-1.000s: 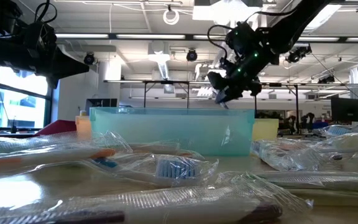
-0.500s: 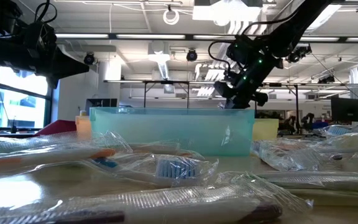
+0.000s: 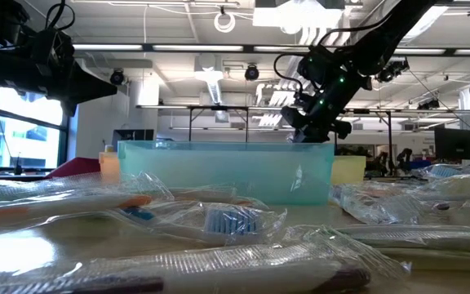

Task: Pick & Place Toothbrushes
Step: Put the purple toothbrush into the yellow bin

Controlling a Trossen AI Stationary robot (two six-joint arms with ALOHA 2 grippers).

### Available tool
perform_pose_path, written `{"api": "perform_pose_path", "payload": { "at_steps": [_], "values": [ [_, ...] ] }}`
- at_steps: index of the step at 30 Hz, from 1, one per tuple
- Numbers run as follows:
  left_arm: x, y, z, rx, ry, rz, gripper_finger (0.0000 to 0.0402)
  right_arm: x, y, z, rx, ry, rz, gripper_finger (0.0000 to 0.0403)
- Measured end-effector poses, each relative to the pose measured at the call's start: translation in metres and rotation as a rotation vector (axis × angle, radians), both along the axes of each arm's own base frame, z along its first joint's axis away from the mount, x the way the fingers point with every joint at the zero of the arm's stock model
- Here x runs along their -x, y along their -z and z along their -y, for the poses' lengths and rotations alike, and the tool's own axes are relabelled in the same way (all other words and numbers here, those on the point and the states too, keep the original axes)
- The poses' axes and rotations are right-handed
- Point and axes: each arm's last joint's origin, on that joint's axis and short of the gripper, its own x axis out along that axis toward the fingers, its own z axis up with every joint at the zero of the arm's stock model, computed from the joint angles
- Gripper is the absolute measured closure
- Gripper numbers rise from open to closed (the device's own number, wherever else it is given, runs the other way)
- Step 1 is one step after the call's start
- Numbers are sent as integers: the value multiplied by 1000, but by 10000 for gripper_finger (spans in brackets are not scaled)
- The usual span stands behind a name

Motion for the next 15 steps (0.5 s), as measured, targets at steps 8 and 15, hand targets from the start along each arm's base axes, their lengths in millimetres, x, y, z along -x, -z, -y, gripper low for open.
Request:
{"api": "perform_pose_path", "payload": {
  "at_steps": [8,15],
  "values": [
    [0,0,0,0,0,0,402,0,-4,0,30,-15,3,282],
    [0,0,0,0,0,0,402,1,-15,-2,75,-64,20,324]
  ]
}}
